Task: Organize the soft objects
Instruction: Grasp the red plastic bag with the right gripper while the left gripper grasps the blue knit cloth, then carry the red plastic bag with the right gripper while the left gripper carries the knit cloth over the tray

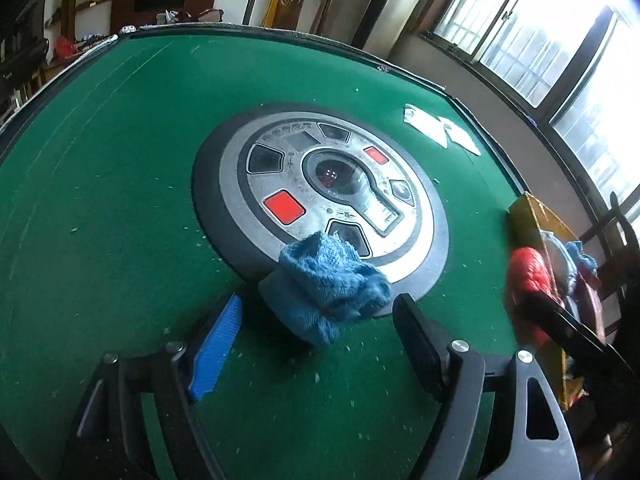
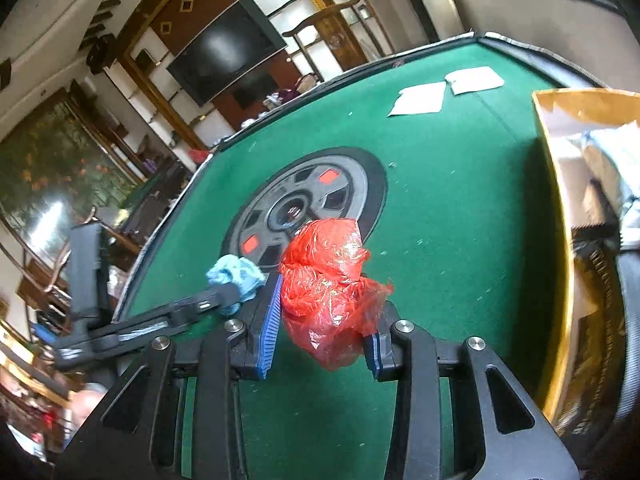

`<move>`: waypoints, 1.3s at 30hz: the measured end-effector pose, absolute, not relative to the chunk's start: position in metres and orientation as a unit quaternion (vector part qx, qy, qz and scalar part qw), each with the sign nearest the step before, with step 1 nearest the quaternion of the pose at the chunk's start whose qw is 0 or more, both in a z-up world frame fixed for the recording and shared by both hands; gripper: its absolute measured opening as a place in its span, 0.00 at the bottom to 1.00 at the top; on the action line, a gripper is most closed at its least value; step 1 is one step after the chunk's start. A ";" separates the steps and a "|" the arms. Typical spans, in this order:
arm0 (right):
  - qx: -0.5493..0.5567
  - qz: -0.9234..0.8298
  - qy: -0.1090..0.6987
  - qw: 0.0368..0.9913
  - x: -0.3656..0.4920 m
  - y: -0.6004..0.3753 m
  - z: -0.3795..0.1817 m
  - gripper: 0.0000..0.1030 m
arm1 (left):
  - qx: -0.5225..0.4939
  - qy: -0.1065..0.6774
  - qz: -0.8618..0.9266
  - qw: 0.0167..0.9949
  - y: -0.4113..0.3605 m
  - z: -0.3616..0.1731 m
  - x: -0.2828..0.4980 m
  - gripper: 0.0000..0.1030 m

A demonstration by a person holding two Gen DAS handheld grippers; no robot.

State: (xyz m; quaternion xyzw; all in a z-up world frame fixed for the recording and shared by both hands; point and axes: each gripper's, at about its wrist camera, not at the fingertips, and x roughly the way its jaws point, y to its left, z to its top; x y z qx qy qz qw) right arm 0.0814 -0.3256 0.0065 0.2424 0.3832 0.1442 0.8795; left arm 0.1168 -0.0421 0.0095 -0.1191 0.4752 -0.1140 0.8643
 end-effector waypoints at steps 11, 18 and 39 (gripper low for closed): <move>0.232 0.160 0.388 0.878 0.077 -0.314 0.006 0.34 | -0.081 0.435 -0.109 0.890 -0.053 0.004 0.111 0.43; 0.220 0.150 0.377 0.887 0.067 -0.312 0.014 0.34 | -0.064 0.392 -0.119 0.910 -0.061 0.024 0.090 0.43; 0.291 0.011 0.265 0.919 -0.062 -0.445 0.079 0.34 | -0.038 0.363 -0.291 0.884 -0.216 0.088 0.040 0.43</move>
